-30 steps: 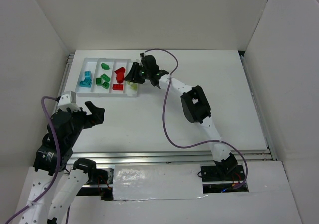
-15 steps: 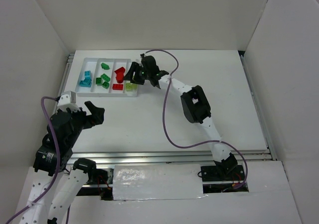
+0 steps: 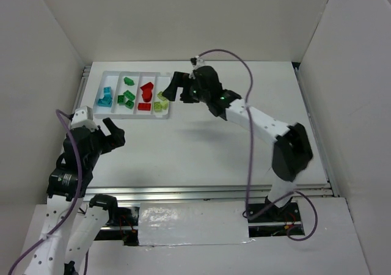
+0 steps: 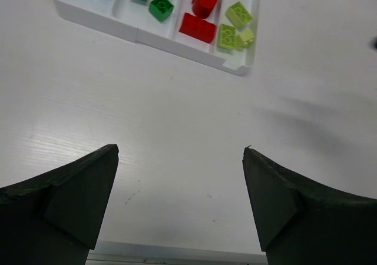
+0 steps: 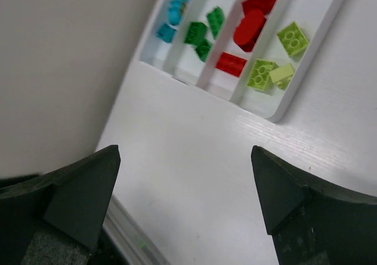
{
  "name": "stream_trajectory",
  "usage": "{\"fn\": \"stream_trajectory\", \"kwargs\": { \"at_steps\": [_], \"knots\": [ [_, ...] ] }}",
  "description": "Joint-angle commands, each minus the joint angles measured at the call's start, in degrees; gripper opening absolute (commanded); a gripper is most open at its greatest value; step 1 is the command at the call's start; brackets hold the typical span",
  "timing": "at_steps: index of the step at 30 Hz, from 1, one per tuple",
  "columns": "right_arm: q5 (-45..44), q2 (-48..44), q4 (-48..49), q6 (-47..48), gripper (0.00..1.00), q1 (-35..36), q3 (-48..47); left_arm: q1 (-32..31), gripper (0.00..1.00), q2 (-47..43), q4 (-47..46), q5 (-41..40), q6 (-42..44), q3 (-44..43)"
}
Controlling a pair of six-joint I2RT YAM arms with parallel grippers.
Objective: Sort the legos into containers by color
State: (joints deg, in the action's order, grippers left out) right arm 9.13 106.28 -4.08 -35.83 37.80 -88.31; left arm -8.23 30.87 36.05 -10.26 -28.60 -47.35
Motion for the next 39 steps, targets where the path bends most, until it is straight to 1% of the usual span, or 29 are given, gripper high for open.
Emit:
{"fn": "stream_trajectory", "kwargs": {
  "at_steps": [1, 2, 3, 4, 5, 6, 7, 8, 9, 10, 11, 12, 13, 16, 18, 19, 22, 24, 26, 28, 31, 39],
  "knots": [
    [-9.1, -14.9, -3.7, 5.4, 1.0, 0.8, 7.9, 4.4, 0.99, 2.6, -0.8, -0.5, 0.7, -2.5],
    [-12.8, -21.3, -5.4, 6.2, 1.0, 0.8, 9.9, 4.9, 0.99, 2.8, -0.7, -0.9, 0.5, -2.6],
    [-14.5, -24.6, -7.5, 6.7, 1.0, 1.0, 13.5, 5.2, 0.99, 3.3, -0.7, -1.9, 0.3, -2.7],
    [-16.4, -30.9, -10.8, 7.5, 1.0, 1.7, 15.3, 6.0, 1.0, 3.6, -0.5, -2.5, 0.0, -3.3],
    [-20.1, -33.8, -13.3, 7.9, 1.0, 2.1, 17.6, 6.6, 1.0, 4.2, -0.5, -3.2, -0.1, -3.9],
    [-21.9, -36.9, -17.9, 8.2, 1.0, 2.9, 18.7, 6.8, 0.99, 4.7, -0.5, -3.4, -0.1, -4.3],
    [-23.5, -42.8, -20.0, 9.0, 1.0, 3.2, 19.6, 6.9, 1.0, 5.3, -0.5, -3.4, 0.5, -5.0],
    [-25.0, -45.4, -22.2, 9.3, 1.0, 3.3, 20.5, 6.9, 0.99, 7.0, -0.6, -3.3, 1.1, -5.7],
    [-27.6, -48.2, -24.5, 9.4, 1.0, 3.7, 20.5, 6.9, 1.0, 8.0, -0.5, -3.4, 1.5, -7.6],
    [-28.5, -50.6, -28.8, 9.6, 1.0, 3.8, 20.5, 6.9, 0.99, 9.1, 0.8, -3.8, 2.1, -8.9],
    [-29.3, -55.3, -31.0, 9.6, 1.0, 3.7, 19.9, 6.9, 0.99, 10.9, 1.6, -4.3, 2.1, -10.0],
    [-31.3, -57.5, -35.1, 9.6, 1.0, 3.8, 19.4, 6.9, 0.99, 11.4, 2.1, -4.9, 2.1, -12.0],
    [-32.3, -59.5, -37.2, 9.5, 1.0, 3.8, 19.1, 6.9, 0.99, 11.6, 2.3, -4.8, 2.4, -12.5],
    [-35.3, -69.5, -43.9, 8.9, 1.0, 3.9, 18.0, 6.9, 1.0, 8.6, 2.3, -4.1, 2.9, -12.6],
    [-36.8, -73.1, -48.5, 8.2, 1.0, 3.9, 17.7, 6.8, 1.0, 6.7, 2.4, -3.8, 3.7, -11.5],
    [-37.9, -76.6, -49.9, 7.7, 1.0, 3.8, 17.5, 6.8, 0.99, 5.4, 2.7, -3.7, 3.7, -10.8],
    [-37.3, -81.8, -54.8, 7.3, 1.0, 3.8, 15.9, 6.6, 0.99, 0.1, 3.3, -2.3, 3.7, -8.2],
    [-36.4, -84.7, -56.8, 7.3, 1.0, 3.7, 14.7, 6.6, 0.99, -1.2, 4.5, -0.6, 3.9, -7.2],
    [-34.7, -86.4, -57.2, 7.4, 1.0, 3.8, 14.8, 5.9, 0.99, -2.2, 5.4, -1.1, 3.4, -7.1],
    [-33.9, -88.4, -56.7, 7.8, 1.0, 3.8, 16.2, 5.5, 1.0, -3.2, 4.6, -1.0, 3.8, -6.9],
    [-35.0, -89.6, -55.1, 7.8, 1.0, 3.8, 17.7, 5.4, 1.0, -3.5, 4.1, -1.3, 3.2, -6.1],
    [-35.6, -89.6, -51.5, 7.7, 1.0, 3.8, 20.4, 5.2, 0.99, -3.9, 3.2, -1.1, 2.8, -4.7]
  ]
}}
